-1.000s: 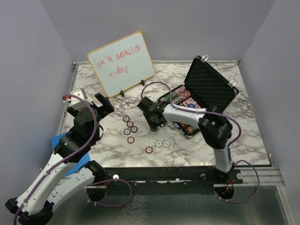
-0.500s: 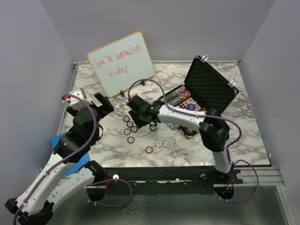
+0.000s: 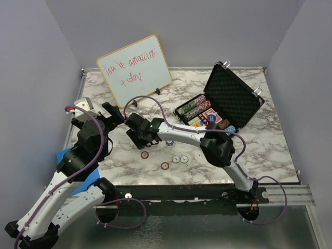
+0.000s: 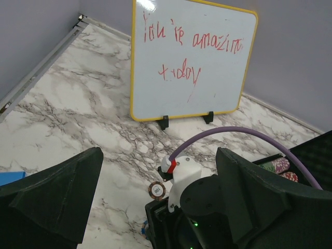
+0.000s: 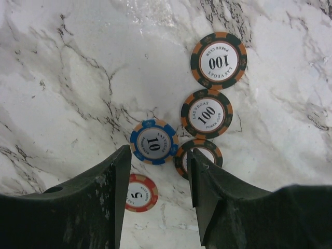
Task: Pack up texas hold em set
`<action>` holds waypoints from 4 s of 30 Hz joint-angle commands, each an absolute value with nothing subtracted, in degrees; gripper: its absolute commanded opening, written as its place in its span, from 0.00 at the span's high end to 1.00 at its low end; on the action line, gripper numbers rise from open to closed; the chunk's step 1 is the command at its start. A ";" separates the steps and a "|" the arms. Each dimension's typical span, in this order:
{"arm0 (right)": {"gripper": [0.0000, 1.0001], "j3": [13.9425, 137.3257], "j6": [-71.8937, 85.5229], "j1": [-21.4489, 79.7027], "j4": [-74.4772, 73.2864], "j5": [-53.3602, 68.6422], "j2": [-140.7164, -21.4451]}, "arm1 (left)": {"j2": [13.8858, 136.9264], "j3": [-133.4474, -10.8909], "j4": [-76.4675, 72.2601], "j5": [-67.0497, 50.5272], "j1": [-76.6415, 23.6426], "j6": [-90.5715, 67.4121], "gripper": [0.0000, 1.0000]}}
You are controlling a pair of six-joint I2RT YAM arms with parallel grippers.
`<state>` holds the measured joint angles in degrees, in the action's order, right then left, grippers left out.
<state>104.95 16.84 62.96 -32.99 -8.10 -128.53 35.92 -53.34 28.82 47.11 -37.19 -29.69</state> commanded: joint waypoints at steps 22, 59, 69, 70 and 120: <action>0.55 111.36 15.79 63.77 -39.99 -7.83 -135.60 | 34.54 -52.87 28.91 48.02 -37.18 -29.36 0.01; 0.41 111.40 7.65 68.02 -43.97 -4.82 -136.17 | 34.51 -52.47 29.36 48.16 -37.18 -29.97 0.01; 0.41 115.03 9.39 68.03 -45.39 -8.58 -140.01 | 34.39 -52.47 29.36 48.15 -37.15 -29.88 0.01; 0.41 116.13 9.81 67.95 -45.99 -8.67 -140.65 | 34.37 -52.47 29.37 48.21 -37.17 -29.88 0.01; 0.49 105.12 14.45 64.19 -38.39 -8.76 -122.65 | 34.84 -53.72 29.34 48.51 -37.13 -29.19 0.01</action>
<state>102.17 15.53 61.95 -43.42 -14.87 -122.17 34.30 -52.95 29.47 47.18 -37.21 -29.93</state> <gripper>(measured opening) 0.484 0.989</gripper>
